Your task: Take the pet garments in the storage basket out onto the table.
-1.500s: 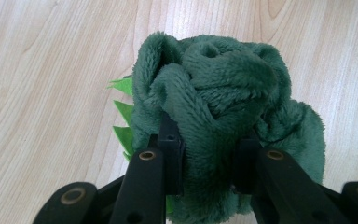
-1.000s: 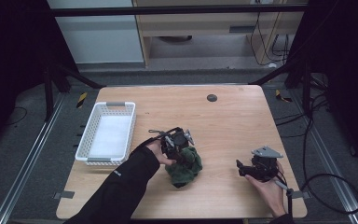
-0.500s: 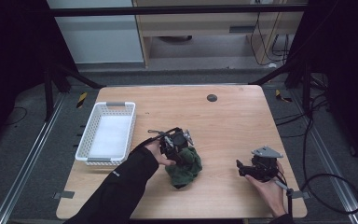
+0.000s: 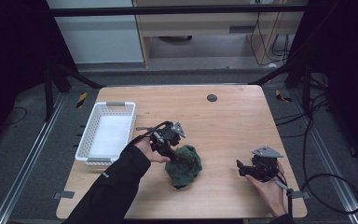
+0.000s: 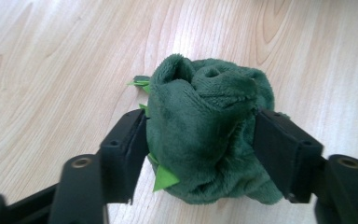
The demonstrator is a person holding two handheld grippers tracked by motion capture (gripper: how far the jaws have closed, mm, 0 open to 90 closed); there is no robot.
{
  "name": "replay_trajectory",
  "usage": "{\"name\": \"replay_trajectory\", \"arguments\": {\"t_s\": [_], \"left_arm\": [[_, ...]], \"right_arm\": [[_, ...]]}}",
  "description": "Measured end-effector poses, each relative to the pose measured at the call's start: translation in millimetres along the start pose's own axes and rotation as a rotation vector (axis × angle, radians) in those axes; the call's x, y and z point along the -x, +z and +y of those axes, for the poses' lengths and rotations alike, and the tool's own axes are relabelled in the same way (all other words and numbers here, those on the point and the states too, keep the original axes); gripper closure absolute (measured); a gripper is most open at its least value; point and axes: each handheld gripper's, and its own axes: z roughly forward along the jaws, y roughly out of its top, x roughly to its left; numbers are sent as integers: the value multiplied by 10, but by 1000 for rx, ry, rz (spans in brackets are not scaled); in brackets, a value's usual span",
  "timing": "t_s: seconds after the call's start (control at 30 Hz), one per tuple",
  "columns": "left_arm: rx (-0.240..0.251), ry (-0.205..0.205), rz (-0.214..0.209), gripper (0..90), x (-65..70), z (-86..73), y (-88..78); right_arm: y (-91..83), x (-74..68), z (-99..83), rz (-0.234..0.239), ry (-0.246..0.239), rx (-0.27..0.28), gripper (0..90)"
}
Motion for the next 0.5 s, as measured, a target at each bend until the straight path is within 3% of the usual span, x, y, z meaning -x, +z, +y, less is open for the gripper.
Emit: {"name": "replay_trajectory", "arguments": {"t_s": [0.33, 0.5], "left_arm": [[77, -52, 43, 260, 36, -160, -168], [139, -103, 76, 245, 41, -300, -275]], "right_arm": [[-4, 1, 1, 0, 4, 3, 114], [-3, 2, 0, -2, -1, 2, 113]]}}
